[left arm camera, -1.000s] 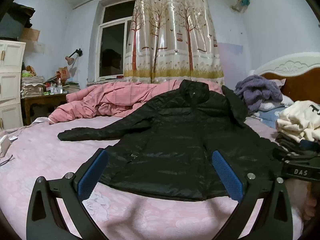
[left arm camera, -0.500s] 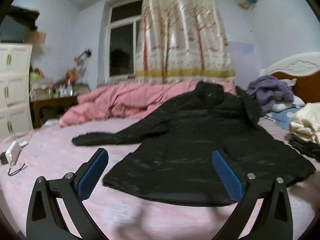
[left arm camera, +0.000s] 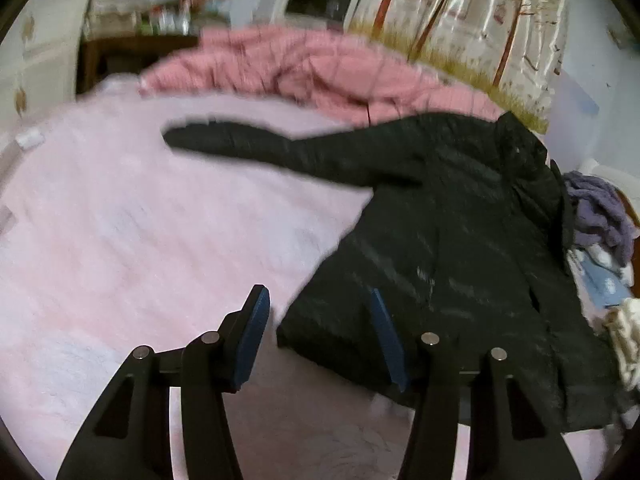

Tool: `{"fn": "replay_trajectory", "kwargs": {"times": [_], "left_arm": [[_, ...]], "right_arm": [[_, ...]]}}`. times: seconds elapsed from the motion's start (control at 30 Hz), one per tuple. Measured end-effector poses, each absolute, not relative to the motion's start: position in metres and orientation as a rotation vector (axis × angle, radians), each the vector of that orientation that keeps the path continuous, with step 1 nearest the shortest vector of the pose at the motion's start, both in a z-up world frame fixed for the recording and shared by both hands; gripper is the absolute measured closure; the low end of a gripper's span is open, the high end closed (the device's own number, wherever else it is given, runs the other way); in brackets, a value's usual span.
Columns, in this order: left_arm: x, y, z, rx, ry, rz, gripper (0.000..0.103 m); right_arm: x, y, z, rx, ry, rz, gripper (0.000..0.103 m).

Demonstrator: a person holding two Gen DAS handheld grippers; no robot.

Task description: Fold large clothes

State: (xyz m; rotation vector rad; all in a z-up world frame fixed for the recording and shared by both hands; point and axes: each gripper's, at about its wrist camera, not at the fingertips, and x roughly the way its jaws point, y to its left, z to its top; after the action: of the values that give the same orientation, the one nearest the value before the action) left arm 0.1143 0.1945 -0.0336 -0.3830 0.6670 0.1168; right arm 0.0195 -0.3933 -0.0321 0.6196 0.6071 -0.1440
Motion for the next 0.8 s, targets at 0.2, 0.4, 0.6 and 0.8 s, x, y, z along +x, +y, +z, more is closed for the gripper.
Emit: {"fn": "replay_trajectory", "kwargs": {"times": [0.2,0.4,0.6,0.8], "left_arm": [[0.128,0.163,-0.049,-0.307,0.777,-0.032,0.094],[0.090,0.127,-0.025,-0.211,0.662,-0.067,0.097],[0.013,0.086,0.004,-0.105,0.660,-0.091,0.097],[-0.070,0.057,0.020,-0.040,0.595,-0.132,0.096]], "right_arm": [[0.050,-0.363,-0.050,0.526,0.744,0.045,0.018],[0.029,-0.346,-0.041,0.455,0.676,-0.020,0.097],[-0.043,-0.331,-0.005,0.342,0.617,-0.050,0.098],[-0.111,-0.317,0.003,0.251,0.550,-0.030,0.098]]}}
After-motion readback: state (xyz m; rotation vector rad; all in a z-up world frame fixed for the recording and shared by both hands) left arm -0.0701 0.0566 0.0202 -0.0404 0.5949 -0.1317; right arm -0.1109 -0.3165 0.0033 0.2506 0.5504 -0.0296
